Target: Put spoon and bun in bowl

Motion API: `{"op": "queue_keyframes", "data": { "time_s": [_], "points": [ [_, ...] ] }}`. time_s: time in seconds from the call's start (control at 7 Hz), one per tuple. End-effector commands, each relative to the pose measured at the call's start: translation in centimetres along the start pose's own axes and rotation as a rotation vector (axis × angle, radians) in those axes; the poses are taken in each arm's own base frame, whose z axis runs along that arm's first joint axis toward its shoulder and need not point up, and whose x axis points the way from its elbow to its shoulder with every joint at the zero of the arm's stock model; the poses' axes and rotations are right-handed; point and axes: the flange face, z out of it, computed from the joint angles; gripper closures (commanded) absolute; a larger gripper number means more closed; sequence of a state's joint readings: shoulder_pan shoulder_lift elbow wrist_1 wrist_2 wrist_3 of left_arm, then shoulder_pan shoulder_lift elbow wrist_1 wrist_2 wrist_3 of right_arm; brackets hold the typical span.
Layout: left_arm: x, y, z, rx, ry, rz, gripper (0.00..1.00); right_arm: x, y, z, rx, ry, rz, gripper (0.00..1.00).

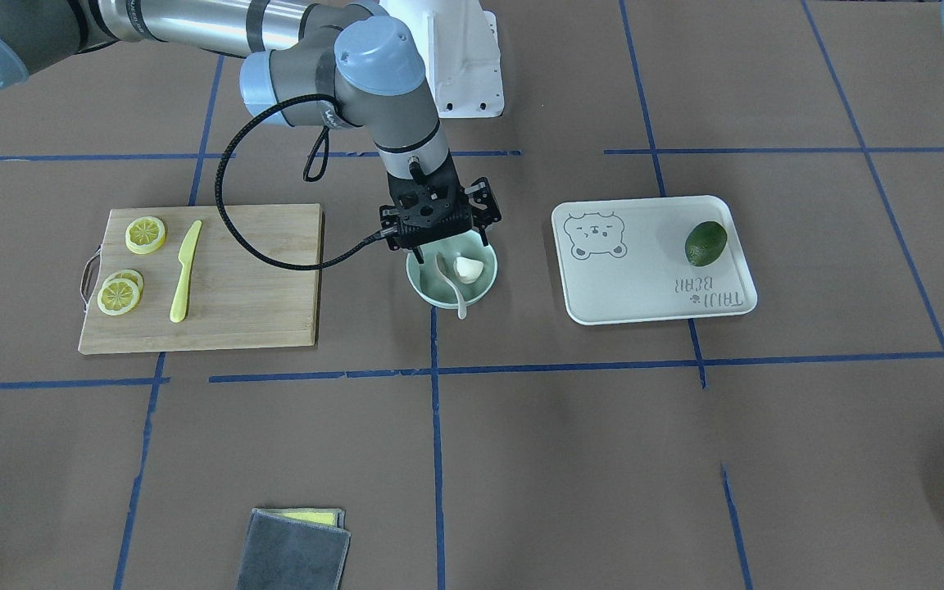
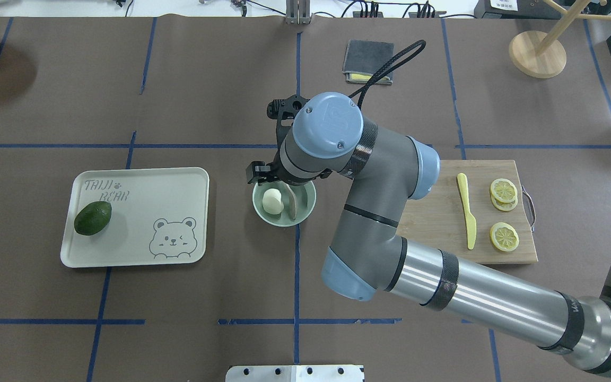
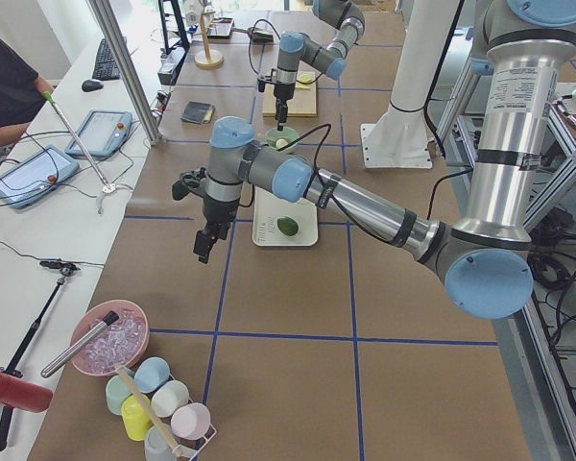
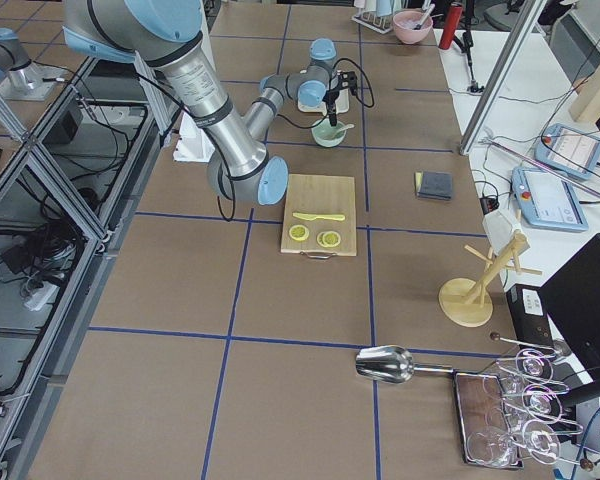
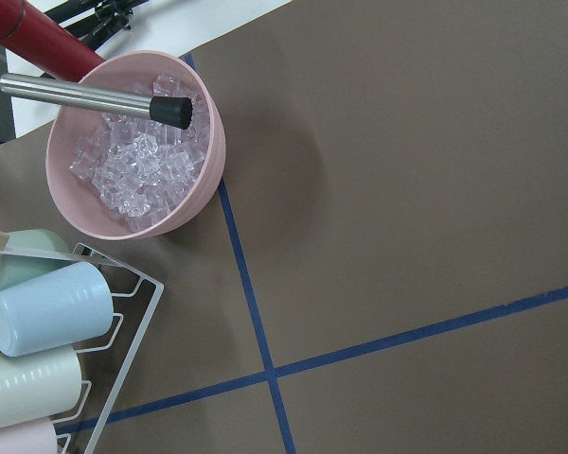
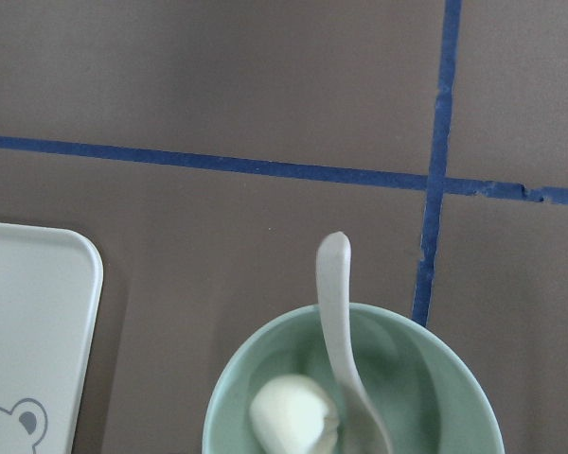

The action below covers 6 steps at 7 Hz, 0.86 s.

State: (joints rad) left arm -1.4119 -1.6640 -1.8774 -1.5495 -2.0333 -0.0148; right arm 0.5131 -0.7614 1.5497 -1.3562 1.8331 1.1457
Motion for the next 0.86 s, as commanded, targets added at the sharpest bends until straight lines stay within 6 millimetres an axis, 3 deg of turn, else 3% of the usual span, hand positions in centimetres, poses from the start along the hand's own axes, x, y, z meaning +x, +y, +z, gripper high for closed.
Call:
{"op": "queue_keyframes", "data": {
  "time_s": [0.0, 0.14, 0.43, 0.57, 0.71],
  "points": [
    [-5.6, 2.7, 2.5, -0.058, 0.032, 0.051, 0.0, 0.2, -0.4, -0.3, 0.004, 0.001, 0.002, 0.0],
    [-7.1, 3.3, 2.8, -0.067, 0.029, 0.04, 0.0, 1.0, -0.9, -0.7, 0.006, 0.004, 0.009, 0.0],
    [-8.1, 4.5, 2.9, -0.068, 0.172, -0.033, 0.0, 3.0, -1.2, -4.5, -0.013, 0.072, 0.025, 0.0],
    [-8.1, 5.0, 3.2, -0.086, 0.199, -0.061, 0.0, 5.7, -1.2, -6.2, -0.029, 0.108, -0.013, 0.0],
    [-8.3, 6.0, 5.0, -0.117, 0.265, -0.094, 0.0, 10.4, -1.6, -8.1, -0.036, 0.145, -0.035, 0.0]
  ]
}}
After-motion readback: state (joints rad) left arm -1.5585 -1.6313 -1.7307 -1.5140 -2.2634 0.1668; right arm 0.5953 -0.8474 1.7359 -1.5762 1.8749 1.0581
